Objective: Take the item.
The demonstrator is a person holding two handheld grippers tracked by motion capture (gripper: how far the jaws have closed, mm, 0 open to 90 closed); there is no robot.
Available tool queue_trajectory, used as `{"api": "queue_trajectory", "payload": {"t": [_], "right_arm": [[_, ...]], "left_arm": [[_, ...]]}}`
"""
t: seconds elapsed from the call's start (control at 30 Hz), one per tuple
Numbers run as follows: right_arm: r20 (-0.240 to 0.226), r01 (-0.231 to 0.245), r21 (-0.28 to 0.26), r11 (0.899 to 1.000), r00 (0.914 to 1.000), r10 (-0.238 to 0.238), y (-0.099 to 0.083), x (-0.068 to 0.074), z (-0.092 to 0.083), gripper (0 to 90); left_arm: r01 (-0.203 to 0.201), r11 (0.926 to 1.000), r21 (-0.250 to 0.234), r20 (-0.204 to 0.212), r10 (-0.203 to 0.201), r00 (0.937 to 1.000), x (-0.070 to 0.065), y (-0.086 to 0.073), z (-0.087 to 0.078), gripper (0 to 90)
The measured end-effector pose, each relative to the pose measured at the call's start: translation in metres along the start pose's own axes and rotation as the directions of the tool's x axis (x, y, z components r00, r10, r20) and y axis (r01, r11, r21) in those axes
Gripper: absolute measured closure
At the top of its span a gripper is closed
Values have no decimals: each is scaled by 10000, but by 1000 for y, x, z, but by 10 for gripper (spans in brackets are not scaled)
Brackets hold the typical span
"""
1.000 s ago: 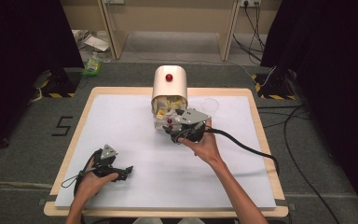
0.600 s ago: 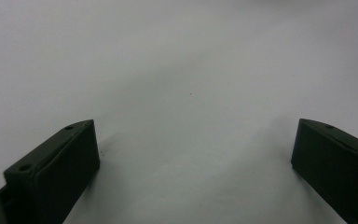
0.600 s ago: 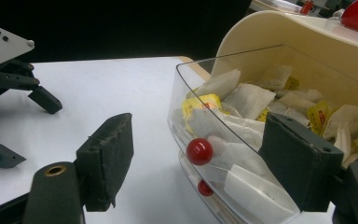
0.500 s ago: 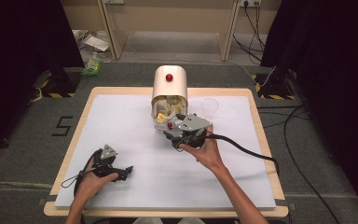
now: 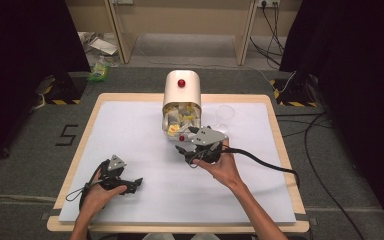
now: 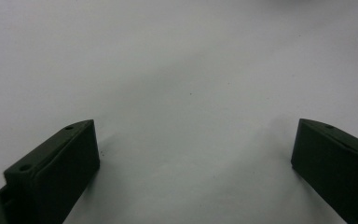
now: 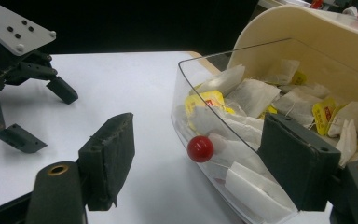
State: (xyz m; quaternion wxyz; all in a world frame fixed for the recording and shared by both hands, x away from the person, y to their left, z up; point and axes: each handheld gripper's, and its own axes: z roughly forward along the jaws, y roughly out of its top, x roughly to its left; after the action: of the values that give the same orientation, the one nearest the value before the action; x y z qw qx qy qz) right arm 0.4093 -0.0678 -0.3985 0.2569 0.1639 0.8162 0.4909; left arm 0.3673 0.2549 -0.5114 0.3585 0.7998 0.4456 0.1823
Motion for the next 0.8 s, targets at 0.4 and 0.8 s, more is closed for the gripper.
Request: {"api": "queue_trajectory", "payload": {"t": [0.4,0.8], "right_arm": [[-68,232,143,9996,9997,-231,-2,7,-5,282],[-189,321,321,9990,9993,-315,-4,12,-8,297]], "left_arm": [[-3,10000,7,0,3,10000,0,0,0,0],[-5,10000,7,-3,5,10000,0,0,0,0]]}}
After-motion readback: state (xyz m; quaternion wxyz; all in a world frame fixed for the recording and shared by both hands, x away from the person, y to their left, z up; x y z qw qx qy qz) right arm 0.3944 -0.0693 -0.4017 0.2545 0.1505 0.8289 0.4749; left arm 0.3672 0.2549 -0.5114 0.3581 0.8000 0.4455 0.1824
